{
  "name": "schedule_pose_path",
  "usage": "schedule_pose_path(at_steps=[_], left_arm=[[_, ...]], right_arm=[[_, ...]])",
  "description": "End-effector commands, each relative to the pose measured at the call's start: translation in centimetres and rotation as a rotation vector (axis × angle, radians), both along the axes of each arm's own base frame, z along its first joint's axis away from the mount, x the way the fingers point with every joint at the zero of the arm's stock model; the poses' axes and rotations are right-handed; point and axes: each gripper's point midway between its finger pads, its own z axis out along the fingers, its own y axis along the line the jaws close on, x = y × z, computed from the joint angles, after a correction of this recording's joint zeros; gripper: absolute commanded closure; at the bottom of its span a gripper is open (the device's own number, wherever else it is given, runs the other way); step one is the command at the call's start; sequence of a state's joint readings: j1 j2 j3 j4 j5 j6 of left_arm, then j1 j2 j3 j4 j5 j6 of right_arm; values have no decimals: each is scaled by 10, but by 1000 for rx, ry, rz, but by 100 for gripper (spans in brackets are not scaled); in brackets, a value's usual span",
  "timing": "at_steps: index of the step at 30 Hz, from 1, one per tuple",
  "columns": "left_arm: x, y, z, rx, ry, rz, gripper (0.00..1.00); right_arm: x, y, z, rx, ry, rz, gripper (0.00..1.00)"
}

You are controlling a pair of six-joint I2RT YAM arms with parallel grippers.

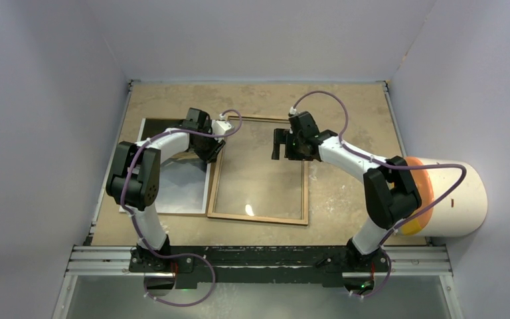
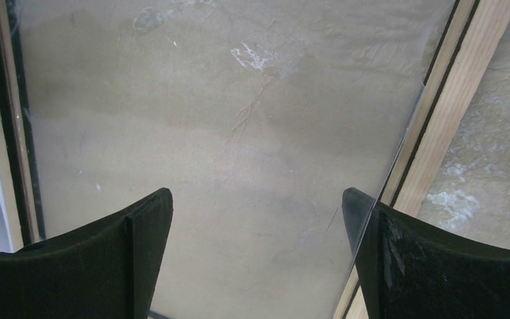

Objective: Put the photo into the frame
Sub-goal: Place the photo frame item in the photo frame.

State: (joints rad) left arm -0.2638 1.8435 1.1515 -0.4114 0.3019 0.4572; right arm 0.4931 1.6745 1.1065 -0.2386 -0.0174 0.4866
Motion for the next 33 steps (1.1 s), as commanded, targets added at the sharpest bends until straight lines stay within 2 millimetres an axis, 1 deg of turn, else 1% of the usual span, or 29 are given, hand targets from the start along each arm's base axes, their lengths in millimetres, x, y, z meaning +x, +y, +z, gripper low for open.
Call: schedule_pose_path(at_steps=[1, 7, 12, 15, 17, 22, 26, 33], left_arm=[[-54, -7, -34, -20, 222, -33, 65], [-53, -7, -32, -20, 219, -34, 66], [-55, -6, -34, -16, 223, -34, 66], [-56, -5, -35, -8, 224, -32, 66], [-57, -4, -35, -5, 223, -31, 66], [-57, -3, -34, 1, 221, -30, 67], [-57, -2, -32, 5, 215, -34, 67], [-59, -1, -32, 7, 216, -35, 67]], right_arm=[[-1, 12, 11, -36, -13, 63, 1], [2, 4, 6, -90, -16, 43, 1], [2, -3, 12, -109, -38, 37, 1], [-7, -1, 14, -93, -18, 69, 1], [-7, -4, 17, -101, -31, 69, 1], [-10, -9, 12, -129, -21, 76, 1], [-10, -12, 12, -142, -27, 75, 1], [-6, -21, 18, -150, -40, 65, 1]])
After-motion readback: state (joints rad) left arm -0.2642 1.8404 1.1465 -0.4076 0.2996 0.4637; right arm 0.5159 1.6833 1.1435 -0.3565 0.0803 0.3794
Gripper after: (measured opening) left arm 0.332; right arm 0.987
